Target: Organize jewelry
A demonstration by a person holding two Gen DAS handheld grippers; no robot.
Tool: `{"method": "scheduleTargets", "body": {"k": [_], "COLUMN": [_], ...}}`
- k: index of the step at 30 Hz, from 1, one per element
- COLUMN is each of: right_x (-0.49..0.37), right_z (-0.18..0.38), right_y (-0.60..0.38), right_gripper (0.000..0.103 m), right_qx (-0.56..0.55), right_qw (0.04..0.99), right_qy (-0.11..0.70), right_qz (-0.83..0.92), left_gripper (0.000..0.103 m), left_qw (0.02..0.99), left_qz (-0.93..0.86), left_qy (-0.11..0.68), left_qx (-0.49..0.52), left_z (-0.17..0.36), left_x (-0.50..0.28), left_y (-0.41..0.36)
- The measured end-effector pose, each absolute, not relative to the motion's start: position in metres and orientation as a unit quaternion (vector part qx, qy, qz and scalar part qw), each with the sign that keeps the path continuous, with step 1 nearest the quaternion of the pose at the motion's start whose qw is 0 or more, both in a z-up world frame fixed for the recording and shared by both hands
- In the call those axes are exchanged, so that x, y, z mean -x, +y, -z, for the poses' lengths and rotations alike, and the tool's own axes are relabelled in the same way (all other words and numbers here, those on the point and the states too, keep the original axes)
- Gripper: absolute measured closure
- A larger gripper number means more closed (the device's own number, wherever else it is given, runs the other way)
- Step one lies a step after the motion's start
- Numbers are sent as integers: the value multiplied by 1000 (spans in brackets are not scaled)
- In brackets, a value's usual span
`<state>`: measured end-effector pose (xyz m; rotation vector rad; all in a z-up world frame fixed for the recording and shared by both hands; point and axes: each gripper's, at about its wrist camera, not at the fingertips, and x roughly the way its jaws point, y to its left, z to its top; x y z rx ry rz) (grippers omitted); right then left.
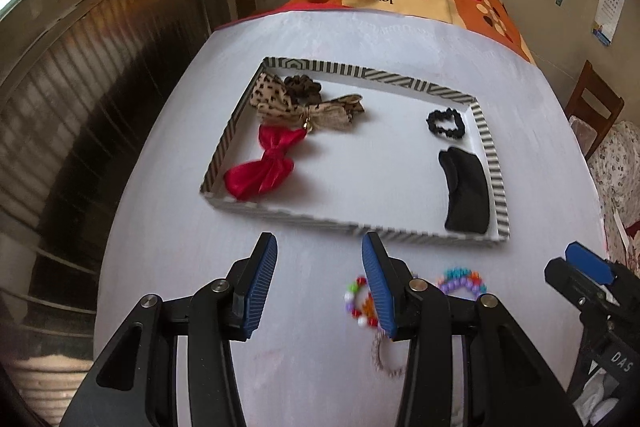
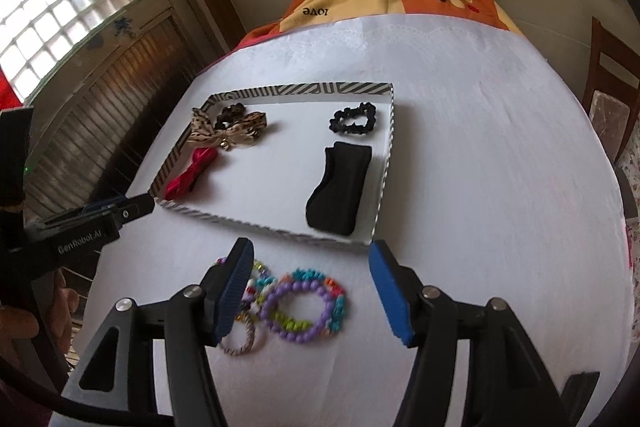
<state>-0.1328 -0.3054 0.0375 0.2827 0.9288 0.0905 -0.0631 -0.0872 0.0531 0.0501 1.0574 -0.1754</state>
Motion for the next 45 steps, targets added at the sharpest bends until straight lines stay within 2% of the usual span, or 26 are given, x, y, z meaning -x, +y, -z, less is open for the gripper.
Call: {"method": "scheduleTargets", "body": {"k": [18, 45], "right_x": [186, 194], "right_z": [-63, -62], "right_y": [-304, -306], "right_gripper": [35, 34], "right_qx": [-116, -108], "right_qw": [899, 899], "right_qy": [419, 422], "right_qz": [-54, -56], "left_gripper": [81, 81], "left_qw": [879, 875], "left_qz": [84, 82], "left_qy": [468, 477], "left_qx": [-30, -19], "left_z": [-74, -73], "left_x": [121, 132], "left_y": [-98, -96]}}
